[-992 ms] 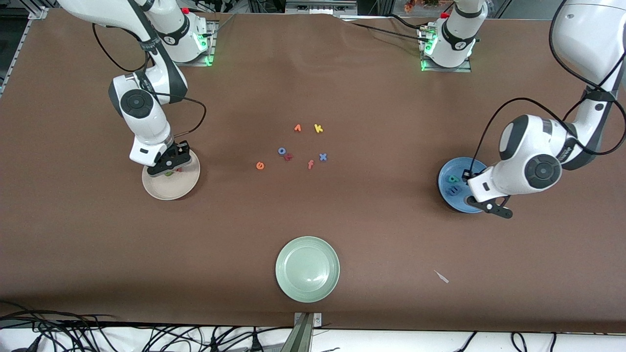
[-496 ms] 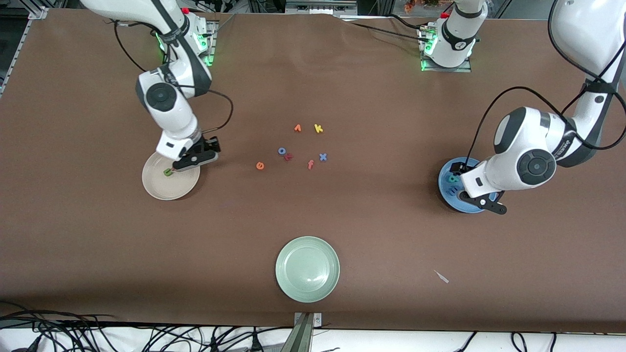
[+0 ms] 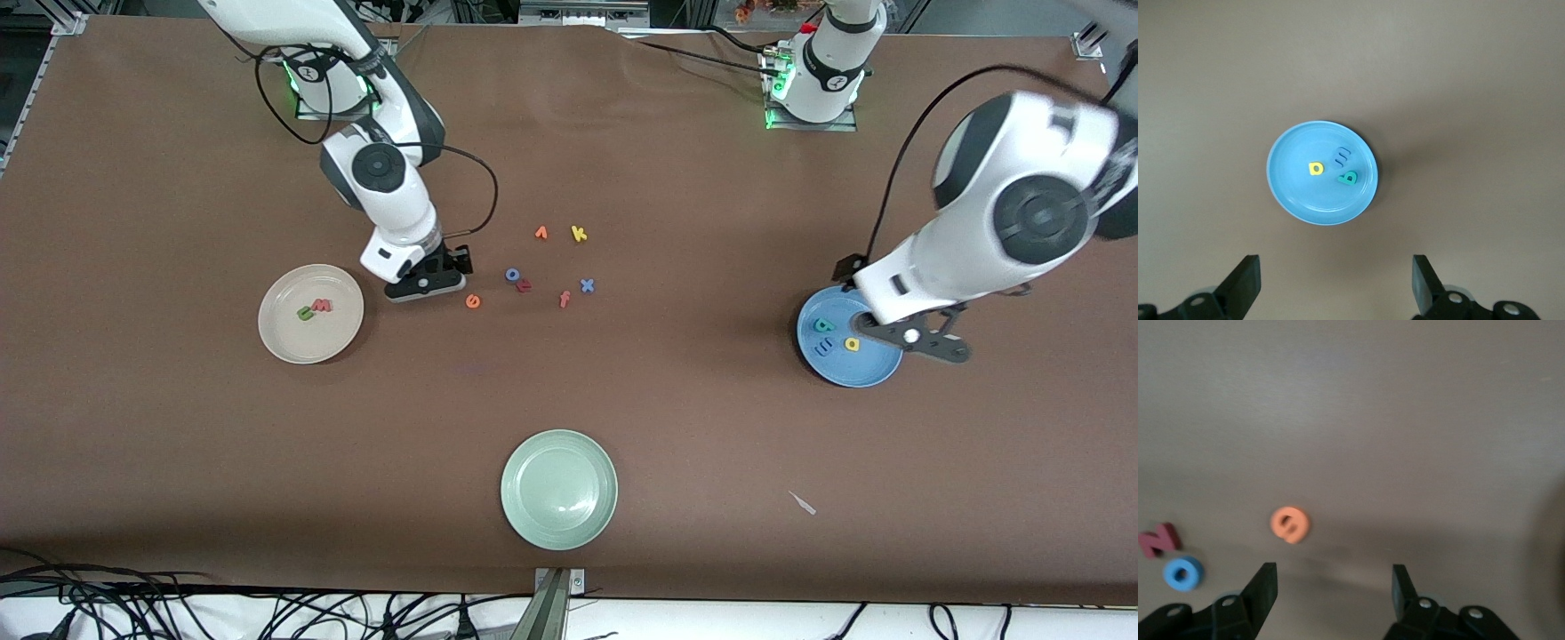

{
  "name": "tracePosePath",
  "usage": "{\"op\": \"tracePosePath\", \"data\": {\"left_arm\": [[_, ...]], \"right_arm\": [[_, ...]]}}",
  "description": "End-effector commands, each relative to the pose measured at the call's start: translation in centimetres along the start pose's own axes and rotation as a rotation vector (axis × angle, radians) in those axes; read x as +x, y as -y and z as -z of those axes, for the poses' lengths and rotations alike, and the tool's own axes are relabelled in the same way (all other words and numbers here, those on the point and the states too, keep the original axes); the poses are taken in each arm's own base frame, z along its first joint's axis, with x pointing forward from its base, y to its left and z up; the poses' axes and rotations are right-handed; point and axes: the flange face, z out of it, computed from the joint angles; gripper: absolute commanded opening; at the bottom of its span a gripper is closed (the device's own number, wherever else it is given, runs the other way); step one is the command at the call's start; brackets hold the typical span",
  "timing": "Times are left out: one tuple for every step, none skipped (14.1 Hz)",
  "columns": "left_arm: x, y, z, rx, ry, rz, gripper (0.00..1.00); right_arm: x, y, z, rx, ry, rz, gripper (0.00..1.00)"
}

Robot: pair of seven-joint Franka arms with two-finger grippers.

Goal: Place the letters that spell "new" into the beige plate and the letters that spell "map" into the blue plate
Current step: 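Grasp the orange e with the right gripper while the left gripper returns to rest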

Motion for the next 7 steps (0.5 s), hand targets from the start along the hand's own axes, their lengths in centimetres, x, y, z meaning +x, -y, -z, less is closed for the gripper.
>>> {"op": "tracePosePath", "data": {"left_arm": [[-1.9,1.6,5.0,-0.01,-0.055,0.043,1.0],[-3.1,2.7,6.4,-0.01,-0.085,0.079,1.0],[-4.0,3.6,7.2,-0.073,-0.102,0.115,1.0],[-5.1,3.7,8.1,-0.121,-0.117,0.147,1.0],[-5.8,4.4,8.1,-0.117,-0.123,0.179,1.0],[-5.9,5.1,8.2,-0.105,-0.148,0.202,1.0],[-6.4,4.9,8.2,-0.095,-0.154,0.21,1.0]], "right_arm": [[1.3,1.2,-1.8,0.026,-0.007,-0.058,0.78],[1.2,1.4,-2.2,0.03,-0.006,-0.066,0.78],[1.0,1.8,-2.7,0.038,-0.009,-0.063,0.78],[1.0,2.1,-3.2,0.045,-0.014,-0.064,0.78],[1.2,2.2,-3.6,0.048,-0.013,-0.067,0.78],[1.6,2.4,-3.6,0.052,-0.018,-0.067,0.77],[1.6,2.6,-3.5,0.052,-0.02,-0.064,0.76]]}}
